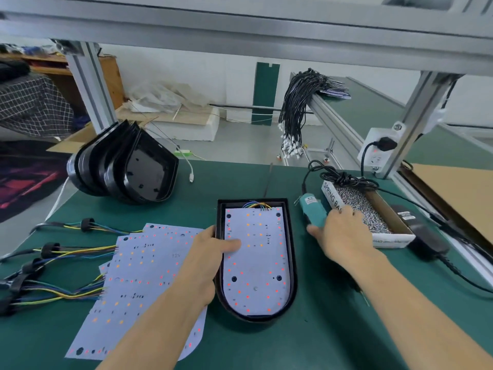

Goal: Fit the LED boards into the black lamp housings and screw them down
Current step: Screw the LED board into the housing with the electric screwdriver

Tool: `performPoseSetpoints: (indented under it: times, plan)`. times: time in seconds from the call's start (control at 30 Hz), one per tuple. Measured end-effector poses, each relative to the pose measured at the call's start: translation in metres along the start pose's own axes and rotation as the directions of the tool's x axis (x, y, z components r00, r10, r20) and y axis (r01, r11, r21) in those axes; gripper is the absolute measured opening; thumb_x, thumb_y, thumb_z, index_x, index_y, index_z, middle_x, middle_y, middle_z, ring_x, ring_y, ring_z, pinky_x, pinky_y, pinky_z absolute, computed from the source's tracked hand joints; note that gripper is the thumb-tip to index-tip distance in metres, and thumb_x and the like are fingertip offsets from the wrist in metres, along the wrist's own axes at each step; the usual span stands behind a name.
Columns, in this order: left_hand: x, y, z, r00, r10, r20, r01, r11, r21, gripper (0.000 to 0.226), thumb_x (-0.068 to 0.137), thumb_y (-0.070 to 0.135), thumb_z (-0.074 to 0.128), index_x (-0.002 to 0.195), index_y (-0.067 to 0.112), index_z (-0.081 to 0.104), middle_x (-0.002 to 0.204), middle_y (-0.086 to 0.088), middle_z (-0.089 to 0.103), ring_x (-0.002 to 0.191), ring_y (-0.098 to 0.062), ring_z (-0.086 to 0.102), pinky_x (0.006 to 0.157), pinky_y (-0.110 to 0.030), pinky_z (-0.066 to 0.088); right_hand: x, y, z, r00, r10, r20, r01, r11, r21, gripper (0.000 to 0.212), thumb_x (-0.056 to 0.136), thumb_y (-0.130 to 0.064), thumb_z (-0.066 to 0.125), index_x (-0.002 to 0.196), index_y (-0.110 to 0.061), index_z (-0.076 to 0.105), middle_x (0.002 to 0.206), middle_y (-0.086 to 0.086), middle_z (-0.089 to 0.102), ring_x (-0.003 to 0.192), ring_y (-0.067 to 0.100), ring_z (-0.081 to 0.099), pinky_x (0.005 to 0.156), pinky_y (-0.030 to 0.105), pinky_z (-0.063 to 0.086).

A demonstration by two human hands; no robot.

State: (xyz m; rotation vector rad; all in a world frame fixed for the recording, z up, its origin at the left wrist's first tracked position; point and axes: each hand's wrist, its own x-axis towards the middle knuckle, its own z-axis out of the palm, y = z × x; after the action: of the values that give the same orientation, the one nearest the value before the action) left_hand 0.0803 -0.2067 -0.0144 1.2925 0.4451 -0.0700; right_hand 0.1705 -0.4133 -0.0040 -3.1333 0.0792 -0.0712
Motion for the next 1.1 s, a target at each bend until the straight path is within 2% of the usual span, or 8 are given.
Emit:
performPoseSetpoints:
  times: [0.1, 0.2, 0.3, 0.4, 0.53, 0.73, 0.9, 1.1]
  plan:
    - [-0.014, 0.0, 0.0, 0.994, 0.05, 0.101, -0.047, 0.998, -0.036, 0.025, 0.085, -0.01, 0.055, 0.105, 0.002, 0.064, 0.095, -0.021, 0.072, 0.077, -0.031, 0.069, 0.07, -0.042, 0.057, 0.007, -0.004, -0.016, 0.992, -0.062, -0.108, 0.107, 0.867, 0.486, 0.047, 0.095, -0.048, 0.043, 0.119, -0.009, 0.056, 0.115, 0.012, 0.058, 0.099, 0.023, 0.054, 0.074, 0.027, 0.04]
    - [-0.026, 0.0, 0.0, 0.968, 0.11, 0.224, -0.094, 0.992, -0.081, 0.037, 0.077, -0.007, 0.063, 0.11, 0.008, 0.065, 0.106, -0.023, 0.07, 0.088, -0.036, 0.069, 0.075, -0.044, 0.057, 0.024, -0.013, -0.028, 0.964, -0.141, 0.225, -0.142, 0.446, 0.884, 0.038, 0.095, -0.017, 0.05, 0.133, -0.014, 0.049, 0.106, 0.003, 0.059, 0.076, 0.012, 0.057, 0.053, 0.011, 0.043]
    - [-0.032, 0.002, -0.002, 0.928, 0.196, 0.317, -0.165, 0.979, -0.123, 0.041, 0.067, -0.003, 0.064, 0.107, 0.006, 0.066, 0.098, -0.018, 0.073, 0.083, -0.031, 0.07, 0.068, -0.035, 0.059, 0.035, -0.025, -0.027, 0.8, -0.299, 0.52, -0.499, 0.151, 0.854, 0.049, 0.099, -0.027, 0.051, 0.142, -0.007, 0.038, 0.118, 0.017, 0.058, 0.082, 0.025, 0.061, 0.06, 0.029, 0.052]
    - [-0.034, 0.0, -0.002, 0.884, 0.215, 0.414, -0.204, 0.976, -0.072, 0.028, 0.071, -0.016, 0.061, 0.085, 0.008, 0.068, 0.067, -0.002, 0.069, 0.054, -0.015, 0.066, 0.051, -0.017, 0.05, 0.047, -0.038, -0.024, 0.818, -0.329, 0.472, -0.542, -0.165, 0.824, 0.042, 0.102, -0.015, 0.043, 0.14, 0.003, 0.036, 0.085, 0.017, 0.063, 0.058, 0.019, 0.06, 0.045, 0.026, 0.051]
    - [-0.027, 0.002, -0.002, 0.88, 0.224, 0.418, -0.224, 0.973, -0.051, 0.034, 0.067, -0.005, 0.065, 0.097, 0.008, 0.072, 0.089, -0.012, 0.073, 0.071, -0.022, 0.07, 0.06, -0.026, 0.054, 0.05, -0.038, -0.028, 0.846, -0.438, 0.305, -0.246, 0.187, 0.951, 0.034, 0.099, -0.006, 0.04, 0.128, -0.013, 0.057, 0.058, -0.004, 0.042, 0.038, 0.003, 0.024, 0.033, 0.013, 0.018]
    - [-0.011, 0.009, 0.009, 0.9, 0.197, 0.389, -0.236, 0.97, 0.055, 0.033, 0.065, 0.003, 0.069, 0.097, 0.012, 0.073, 0.097, -0.012, 0.072, 0.08, -0.023, 0.069, 0.069, -0.031, 0.056, 0.037, -0.009, -0.041, 0.747, -0.615, 0.254, 0.29, 0.645, 0.706, 0.017, 0.085, -0.018, 0.066, 0.071, -0.023, 0.074, 0.065, -0.013, 0.063, 0.059, 0.001, 0.051, 0.064, 0.019, 0.042]
    - [0.006, 0.016, 0.016, 0.927, 0.25, 0.278, -0.298, 0.943, 0.148, 0.043, 0.075, -0.004, 0.07, 0.109, 0.022, 0.068, 0.127, 0.004, 0.059, 0.106, -0.016, 0.063, 0.085, -0.027, 0.052, 0.035, 0.014, -0.039, 0.789, -0.542, 0.291, 0.208, 0.68, 0.703, 0.038, 0.093, -0.02, 0.06, 0.056, -0.027, 0.068, 0.053, -0.017, 0.056, 0.051, -0.002, 0.046, 0.052, 0.012, 0.035]
    - [0.016, 0.02, 0.022, 0.953, 0.063, 0.297, -0.171, 0.92, 0.352, 0.037, 0.081, 0.008, 0.066, 0.118, 0.011, 0.061, 0.115, -0.015, 0.068, 0.097, -0.028, 0.066, 0.09, -0.038, 0.053, 0.029, 0.016, -0.029, 0.898, -0.375, 0.228, -0.042, 0.445, 0.895, 0.025, 0.092, -0.023, 0.062, 0.071, -0.017, 0.076, 0.081, 0.01, 0.064, 0.08, 0.021, 0.051, 0.072, 0.032, 0.035]
